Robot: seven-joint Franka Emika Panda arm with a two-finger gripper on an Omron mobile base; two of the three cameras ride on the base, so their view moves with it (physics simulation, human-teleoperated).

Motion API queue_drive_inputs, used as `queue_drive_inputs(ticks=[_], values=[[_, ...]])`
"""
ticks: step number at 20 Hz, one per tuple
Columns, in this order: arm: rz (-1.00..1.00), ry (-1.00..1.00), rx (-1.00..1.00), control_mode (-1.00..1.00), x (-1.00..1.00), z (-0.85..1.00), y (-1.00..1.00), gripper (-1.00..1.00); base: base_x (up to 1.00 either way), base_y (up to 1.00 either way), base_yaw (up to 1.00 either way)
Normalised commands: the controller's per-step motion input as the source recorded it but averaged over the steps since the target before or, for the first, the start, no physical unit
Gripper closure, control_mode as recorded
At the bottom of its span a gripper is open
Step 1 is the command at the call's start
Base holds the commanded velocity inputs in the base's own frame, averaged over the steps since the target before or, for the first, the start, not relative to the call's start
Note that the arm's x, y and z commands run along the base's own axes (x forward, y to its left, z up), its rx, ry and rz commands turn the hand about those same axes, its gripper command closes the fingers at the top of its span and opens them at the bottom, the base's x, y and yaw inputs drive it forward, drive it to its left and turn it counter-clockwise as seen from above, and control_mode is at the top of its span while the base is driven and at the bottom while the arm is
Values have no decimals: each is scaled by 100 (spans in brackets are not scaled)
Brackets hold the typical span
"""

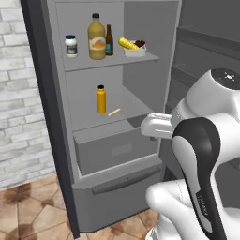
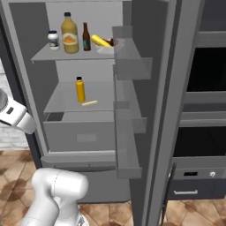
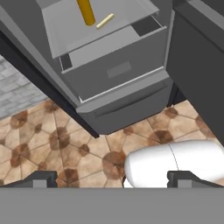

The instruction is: Place the tupperware on the top shelf of the fridge. Make space for the tupperware among the existing items by rearranging them on the shelves if needed. Close the fridge door when finished.

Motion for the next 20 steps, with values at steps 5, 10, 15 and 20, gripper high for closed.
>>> queue_drive_inputs(ticks=[5, 10, 15, 20], values=[[0, 0, 0, 100, 0, 0, 0, -100, -16, 18, 0], [0, 0, 0, 100, 0, 0, 0, -100, 0, 48, 0], [0, 0, 0, 100, 0, 0, 0, -100, -41, 0, 0], [0, 0, 0, 100, 0, 0, 0, -100, -57, 45, 0]])
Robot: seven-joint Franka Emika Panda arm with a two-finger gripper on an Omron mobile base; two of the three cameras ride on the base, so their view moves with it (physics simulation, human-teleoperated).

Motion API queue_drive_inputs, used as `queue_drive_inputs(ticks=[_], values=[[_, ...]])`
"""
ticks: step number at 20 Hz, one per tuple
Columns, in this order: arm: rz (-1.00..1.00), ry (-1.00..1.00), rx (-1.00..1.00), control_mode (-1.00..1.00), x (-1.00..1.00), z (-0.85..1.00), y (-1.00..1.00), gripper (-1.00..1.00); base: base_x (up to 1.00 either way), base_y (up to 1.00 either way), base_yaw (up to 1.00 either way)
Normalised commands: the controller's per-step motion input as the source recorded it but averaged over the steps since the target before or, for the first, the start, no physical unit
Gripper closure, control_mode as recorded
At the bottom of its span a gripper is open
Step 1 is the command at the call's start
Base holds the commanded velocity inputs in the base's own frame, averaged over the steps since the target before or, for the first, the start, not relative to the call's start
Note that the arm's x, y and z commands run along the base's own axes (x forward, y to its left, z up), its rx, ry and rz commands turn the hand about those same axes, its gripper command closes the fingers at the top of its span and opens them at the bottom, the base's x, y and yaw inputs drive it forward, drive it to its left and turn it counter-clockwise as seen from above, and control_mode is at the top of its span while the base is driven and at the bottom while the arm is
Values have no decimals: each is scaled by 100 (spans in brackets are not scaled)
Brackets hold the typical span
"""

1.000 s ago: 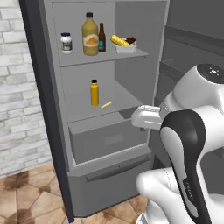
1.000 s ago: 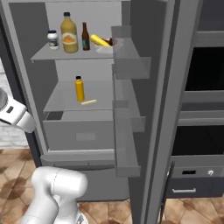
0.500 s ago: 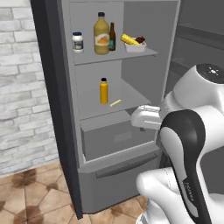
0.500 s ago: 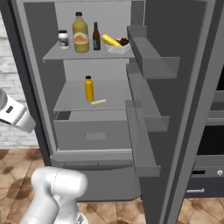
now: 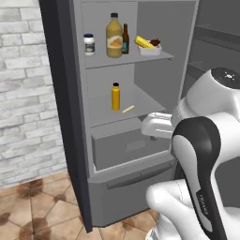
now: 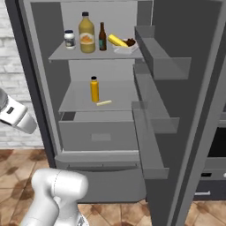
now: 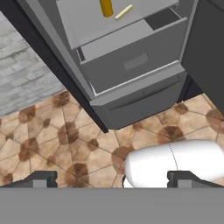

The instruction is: Place the tupperware on the top shelf of the fridge. Make space for the tupperware among the existing items by rearranging them on the shelves if needed. Close the fridge door when finished.

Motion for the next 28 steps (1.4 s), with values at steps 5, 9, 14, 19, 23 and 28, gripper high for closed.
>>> queue_drive_inputs(ticks=[5, 9, 14, 19, 23, 28], values=[[0, 0, 0, 100, 0, 0, 0, -100, -99, 0, 0], [0, 0, 0, 100, 0, 0, 0, -100, -98, 0, 0], [0, 0, 0, 100, 0, 0, 0, -100, -33, 4, 1], [0, 0, 0, 100, 0, 0, 0, -100, 0, 65, 0], [0, 0, 0, 100, 0, 0, 0, -100, -74, -3, 0], [0, 0, 0, -100, 0, 0, 0, -100, -38, -6, -1]])
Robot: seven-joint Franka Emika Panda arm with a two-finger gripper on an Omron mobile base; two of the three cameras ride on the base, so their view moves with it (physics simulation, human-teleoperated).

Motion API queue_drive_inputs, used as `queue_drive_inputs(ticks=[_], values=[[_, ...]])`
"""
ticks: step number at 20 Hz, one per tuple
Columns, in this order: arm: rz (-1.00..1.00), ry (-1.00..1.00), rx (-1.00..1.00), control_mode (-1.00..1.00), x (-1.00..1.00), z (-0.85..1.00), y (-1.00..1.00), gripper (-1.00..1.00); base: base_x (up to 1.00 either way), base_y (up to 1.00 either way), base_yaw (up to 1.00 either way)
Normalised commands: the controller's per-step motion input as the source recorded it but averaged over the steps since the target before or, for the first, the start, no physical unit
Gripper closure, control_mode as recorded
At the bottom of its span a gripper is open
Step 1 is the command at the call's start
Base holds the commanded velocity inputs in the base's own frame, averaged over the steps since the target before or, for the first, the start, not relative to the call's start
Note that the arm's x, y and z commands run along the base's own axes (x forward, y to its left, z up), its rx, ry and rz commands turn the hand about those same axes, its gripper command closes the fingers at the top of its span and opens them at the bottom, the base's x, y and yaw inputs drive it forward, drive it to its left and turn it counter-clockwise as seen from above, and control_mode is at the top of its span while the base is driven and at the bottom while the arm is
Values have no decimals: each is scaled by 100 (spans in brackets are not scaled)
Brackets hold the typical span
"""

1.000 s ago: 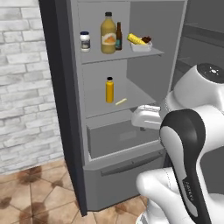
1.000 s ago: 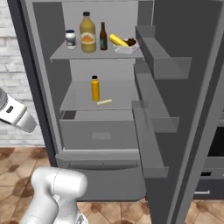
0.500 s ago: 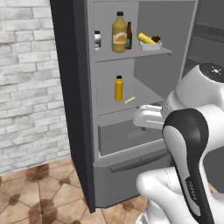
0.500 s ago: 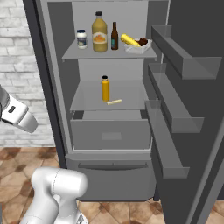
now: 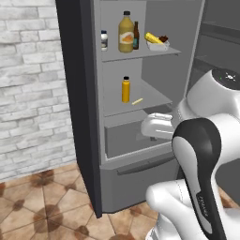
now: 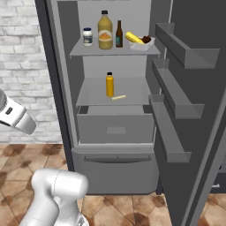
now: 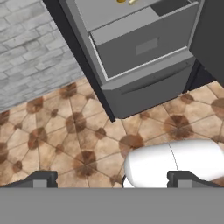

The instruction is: Place the tupperware on the top shelf of the fridge. Make space for the tupperware among the existing items by rearranging them on the shelves if needed. Close the fridge door when finished.

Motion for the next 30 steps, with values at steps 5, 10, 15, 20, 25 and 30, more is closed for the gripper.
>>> queue_drive_inputs(ticks=[5, 10, 15, 20, 25, 30], values=[[0, 0, 0, -100, -7, 0, 0, -100, 0, 0, 0], [-16, -25, 3, -100, -100, 3, -81, -100, 0, 0, 0], [-11, -27, 7, -100, -89, 25, -100, -100, 0, 0, 0], [-10, -13, 10, -100, -20, 5, -100, -100, 0, 0, 0], [1, 0, 5, -100, 4, 0, -91, -100, 0, 0, 0], [3, -1, 1, -100, -4, -1, -87, -100, 0, 0, 0]])
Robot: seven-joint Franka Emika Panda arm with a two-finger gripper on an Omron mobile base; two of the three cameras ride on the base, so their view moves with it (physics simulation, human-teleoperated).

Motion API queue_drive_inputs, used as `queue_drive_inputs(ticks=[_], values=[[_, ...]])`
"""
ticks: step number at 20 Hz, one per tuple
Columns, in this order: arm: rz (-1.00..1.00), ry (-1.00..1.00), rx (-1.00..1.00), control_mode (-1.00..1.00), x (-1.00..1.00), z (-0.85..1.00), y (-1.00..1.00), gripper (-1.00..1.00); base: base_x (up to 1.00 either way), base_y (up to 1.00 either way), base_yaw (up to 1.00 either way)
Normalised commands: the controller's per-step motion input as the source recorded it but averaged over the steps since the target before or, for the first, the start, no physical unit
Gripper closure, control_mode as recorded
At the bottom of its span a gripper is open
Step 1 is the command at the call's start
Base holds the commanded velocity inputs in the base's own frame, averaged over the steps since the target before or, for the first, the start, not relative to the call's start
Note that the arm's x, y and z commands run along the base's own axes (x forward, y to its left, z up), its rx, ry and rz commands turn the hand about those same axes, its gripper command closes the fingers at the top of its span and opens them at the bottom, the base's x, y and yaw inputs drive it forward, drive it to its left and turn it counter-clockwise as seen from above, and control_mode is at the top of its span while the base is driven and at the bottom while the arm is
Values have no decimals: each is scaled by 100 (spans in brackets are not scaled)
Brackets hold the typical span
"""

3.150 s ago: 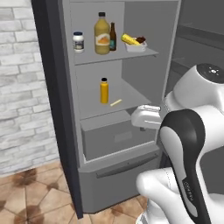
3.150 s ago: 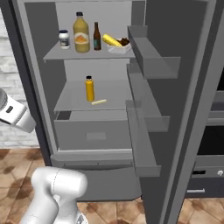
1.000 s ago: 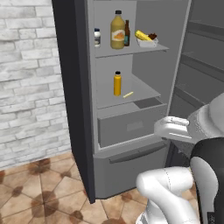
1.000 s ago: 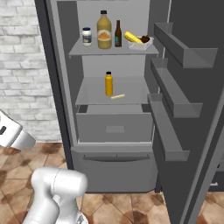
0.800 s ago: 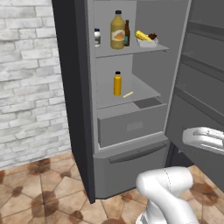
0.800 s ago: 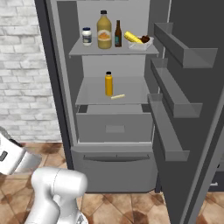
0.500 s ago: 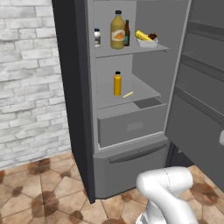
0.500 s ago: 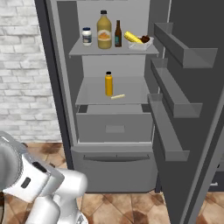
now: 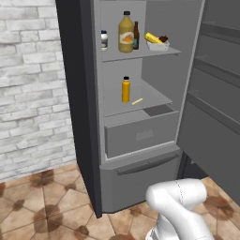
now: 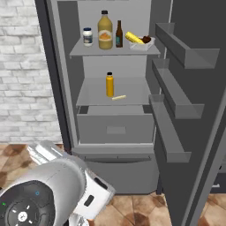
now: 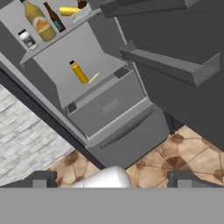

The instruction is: Place the tupperware on the top shelf of the fridge. Make space for the tupperware among the existing items by rearranging them on the shelves if needed. Close the fridge door when finished.

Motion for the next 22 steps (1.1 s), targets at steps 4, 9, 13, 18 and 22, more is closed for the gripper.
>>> queue_drive_inputs(ticks=[4, 9, 13, 18, 22], values=[[1, 0, 0, -100, 0, -1, -72, -100, 0, 0, 0], [0, -2, 0, -100, 0, -22, -97, -100, 0, 0, 0], [2, -14, 0, -100, 0, -34, -91, -100, 0, 0, 0], [10, -16, -2, -100, 4, -18, -54, -100, 0, 0, 0], [14, -11, -3, -100, 16, -19, -42, -100, 0, 0, 0]])
